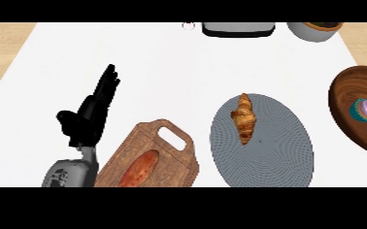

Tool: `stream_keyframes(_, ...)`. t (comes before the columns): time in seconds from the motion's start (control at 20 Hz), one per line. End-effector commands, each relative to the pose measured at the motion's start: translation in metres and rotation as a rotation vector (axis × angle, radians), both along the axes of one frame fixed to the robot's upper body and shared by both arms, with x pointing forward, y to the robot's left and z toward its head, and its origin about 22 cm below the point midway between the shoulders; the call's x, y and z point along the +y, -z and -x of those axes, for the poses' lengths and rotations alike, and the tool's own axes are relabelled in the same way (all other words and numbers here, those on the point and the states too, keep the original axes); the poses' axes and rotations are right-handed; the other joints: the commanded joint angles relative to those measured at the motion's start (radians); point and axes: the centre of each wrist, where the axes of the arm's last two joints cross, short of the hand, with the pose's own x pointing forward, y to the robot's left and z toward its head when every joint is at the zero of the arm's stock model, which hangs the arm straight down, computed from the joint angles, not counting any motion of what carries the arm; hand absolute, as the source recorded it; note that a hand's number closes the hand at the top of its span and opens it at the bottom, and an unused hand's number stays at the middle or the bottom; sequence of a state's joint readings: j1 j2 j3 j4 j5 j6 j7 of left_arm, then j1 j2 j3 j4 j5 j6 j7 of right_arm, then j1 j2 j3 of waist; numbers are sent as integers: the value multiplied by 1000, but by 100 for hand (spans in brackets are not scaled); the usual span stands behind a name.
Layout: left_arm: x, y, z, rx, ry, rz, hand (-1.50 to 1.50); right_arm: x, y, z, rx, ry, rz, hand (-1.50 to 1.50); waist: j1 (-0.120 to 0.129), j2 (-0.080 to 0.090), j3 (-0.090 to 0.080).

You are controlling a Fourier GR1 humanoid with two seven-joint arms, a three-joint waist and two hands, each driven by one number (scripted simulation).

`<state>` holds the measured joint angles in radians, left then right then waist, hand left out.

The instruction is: Pick the cupcake from the placemat and place it in the bowl

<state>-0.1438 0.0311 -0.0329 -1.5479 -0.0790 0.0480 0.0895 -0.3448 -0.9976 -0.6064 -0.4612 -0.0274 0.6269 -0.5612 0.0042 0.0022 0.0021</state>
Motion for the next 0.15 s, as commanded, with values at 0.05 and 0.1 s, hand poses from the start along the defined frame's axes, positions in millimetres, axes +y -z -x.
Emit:
stream_keyframes(0.05,-3,0,-7,5,-4,-8,0,-6,17,23,-52,-138,-24,-150,-1,2,1)
stream_keyframes(0.1,-2,-8,1,-16,20,-4,0,-12,13,33,-48,-121,-46,-150,1,0,2)
